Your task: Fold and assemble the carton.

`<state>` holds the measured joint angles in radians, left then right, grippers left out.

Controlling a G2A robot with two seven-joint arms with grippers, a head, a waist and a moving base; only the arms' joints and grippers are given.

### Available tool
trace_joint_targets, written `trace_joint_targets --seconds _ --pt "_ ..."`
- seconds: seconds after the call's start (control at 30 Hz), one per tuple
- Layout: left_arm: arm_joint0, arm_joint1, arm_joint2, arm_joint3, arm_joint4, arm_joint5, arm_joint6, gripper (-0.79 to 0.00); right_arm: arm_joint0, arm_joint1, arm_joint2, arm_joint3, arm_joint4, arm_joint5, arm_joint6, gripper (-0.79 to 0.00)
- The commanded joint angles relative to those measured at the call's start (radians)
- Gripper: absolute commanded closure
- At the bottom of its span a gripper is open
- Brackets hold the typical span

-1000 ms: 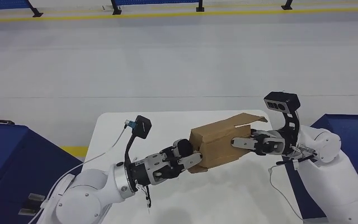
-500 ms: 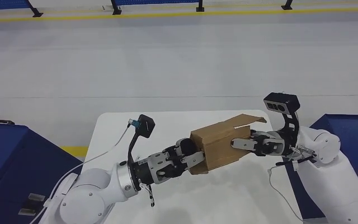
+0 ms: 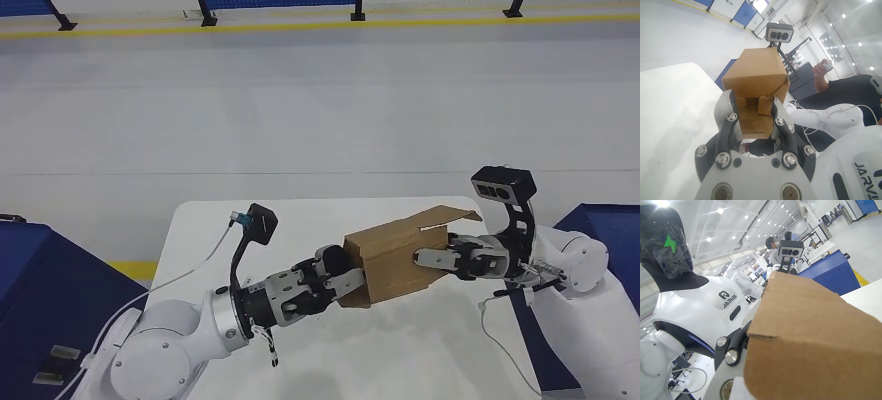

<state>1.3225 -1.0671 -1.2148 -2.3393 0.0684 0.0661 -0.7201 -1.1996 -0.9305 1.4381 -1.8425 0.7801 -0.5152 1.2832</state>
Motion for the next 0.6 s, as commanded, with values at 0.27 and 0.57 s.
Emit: trace_joint_targets --seconds 0.27,0.57 --pt "0.045 0.004 -0.082 -0.011 0.006 -0.086 0.072 -0.382 0.027 -0.005 0.003 0.086 0.078 0.076 -0.017 0.000" --pt "0.130 0.005 -0.165 -0.011 0.200 -0.393 0.286 -0.785 0.099 -0.021 -0.029 0.225 0.298 0.170 0.058 0.000"
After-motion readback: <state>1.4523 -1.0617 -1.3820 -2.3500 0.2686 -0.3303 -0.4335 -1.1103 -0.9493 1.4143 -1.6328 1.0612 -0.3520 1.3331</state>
